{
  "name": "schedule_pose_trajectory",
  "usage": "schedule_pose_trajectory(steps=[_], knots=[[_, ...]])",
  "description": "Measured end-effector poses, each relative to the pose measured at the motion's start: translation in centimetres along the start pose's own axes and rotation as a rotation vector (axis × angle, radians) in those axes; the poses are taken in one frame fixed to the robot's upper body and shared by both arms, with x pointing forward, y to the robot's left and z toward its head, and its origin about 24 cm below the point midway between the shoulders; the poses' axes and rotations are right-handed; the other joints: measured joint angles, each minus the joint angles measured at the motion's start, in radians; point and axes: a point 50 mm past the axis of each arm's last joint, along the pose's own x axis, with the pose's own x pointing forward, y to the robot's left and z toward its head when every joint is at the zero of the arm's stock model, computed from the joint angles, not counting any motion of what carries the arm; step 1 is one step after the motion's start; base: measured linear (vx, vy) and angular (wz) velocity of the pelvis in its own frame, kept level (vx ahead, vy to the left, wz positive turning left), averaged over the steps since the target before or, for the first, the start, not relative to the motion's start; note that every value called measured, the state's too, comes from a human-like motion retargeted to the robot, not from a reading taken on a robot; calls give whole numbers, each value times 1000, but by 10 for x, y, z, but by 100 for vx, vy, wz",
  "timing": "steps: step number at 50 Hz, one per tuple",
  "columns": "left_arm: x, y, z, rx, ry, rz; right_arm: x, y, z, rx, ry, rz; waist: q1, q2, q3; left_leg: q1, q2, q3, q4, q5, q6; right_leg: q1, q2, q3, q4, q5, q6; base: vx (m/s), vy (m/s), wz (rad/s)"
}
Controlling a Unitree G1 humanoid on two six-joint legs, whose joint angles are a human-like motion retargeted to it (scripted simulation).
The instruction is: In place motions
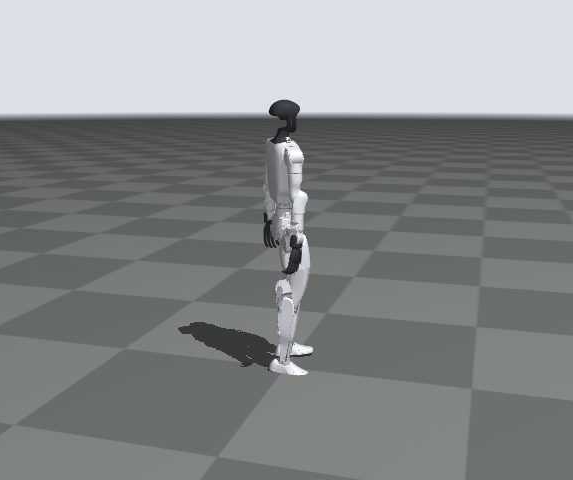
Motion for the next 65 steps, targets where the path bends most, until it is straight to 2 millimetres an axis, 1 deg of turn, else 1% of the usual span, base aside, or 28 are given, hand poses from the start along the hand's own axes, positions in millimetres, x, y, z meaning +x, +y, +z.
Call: schedule_pose_trajectory(steps=[5, 10, 14, 18, 24, 29, 33, 38, 42, 46, 52, 59, 65], knots=[[0, 3, 1, -18, 2, 7, 0, -4, -3, 7, -1, -9, 69, -1, 9, -26, -36, -112, -1, 43, -14, 46, -30, -118, 1, -25, 23, -1, 20, 119], [-1, 8, -1, -41, 9, 25, 0, -6, -6, 10, -1, -15, 147, -6, 4, -60, -74, -237, -5, 94, -41, 93, -58, -267, 13, -55, 52, -6, 16, 149], [-1, 12, -2, -68, 17, 38, 0, -7, -6, 24, -8, -23, 202, -9, -1, -81, -91, -314, -13, 135, -79, 137, -66, -404, 25, -74, 75, -8, 12, 176], [-2, 16, -4, -95, 30, 57, 0, -10, -6, 34, -15, -33, 268, -13, -1, -95, -104, -377, -23, 169, -126, 172, -62, -503, 36, -88, 93, -10, 19, 164], [-3, 18, -10, -112, 69, 74, -1, -14, -1, 49, -37, -51, 416, -34, 3, -114, -128, -427, -37, 200, -190, 199, -56, -614, 43, -98, 115, -15, 10, 124], [-3, 15, -16, -126, 91, 74, -2, -19, 15, 40, -86, -64, 551, -55, 24, -124, -144, -456, -45, 222, -216, 215, -49, -676, 45, -100, 130, -15, 2, 87], [-4, 9, -30, -145, 131, 62, -4, -24, 32, 26, -143, -76, 617, -70, 35, -131, -162, -481, -54, 241, -224, 226, -47, -719, 48, -104, 142, -8, -1, 86], [-6, -10, -54, -208, 188, 22, -8, -28, 58, 7, -236, -65, 654, -77, 33, -145, -172, -507, -61, 253, -235, 226, -40, -745, 56, -116, 152, -6, 0, 61], [-8, -26, -66, -257, 218, -26, -13, -29, 77, -1, -319, -58, 664, -77, 40, -152, -178, -521, -59, 255, -243, 228, -35, -756, 60, -122, 158, -6, -1, 38], [-9, -30, -70, -259, 224, -40, -14, -25, 83, -8, -351, -43, 676, -80, 46, -154, -183, -530, -56, 252, -246, 230, -33, -762, 62, -125, 162, -2, -2, 17], [-7, -18, -58, -219, 187, -22, -11, -20, 74, -40, -322, -28, 672, -90, 50, -151, -183, -535, -60, 243, -228, 227, -34, -760, 62, -122, 159, 1, -1, -4], [-5, 0, -44, -203, 147, 24, -7, -15, 59, -15, -267, -22, 623, -97, 46, -136, -173, -516, -61, 215, -156, 207, -46, -707, 59, -106, 143, 8, -4, -64], [-6, 12, -40, -157, 152, 41, -7, -16, 61, -5, -269, -28, 537, -100, 44, -117, -151, -472, -45, 157, -79, 166, -66, -596, 64, -91, 118, 14, -8, -131]])
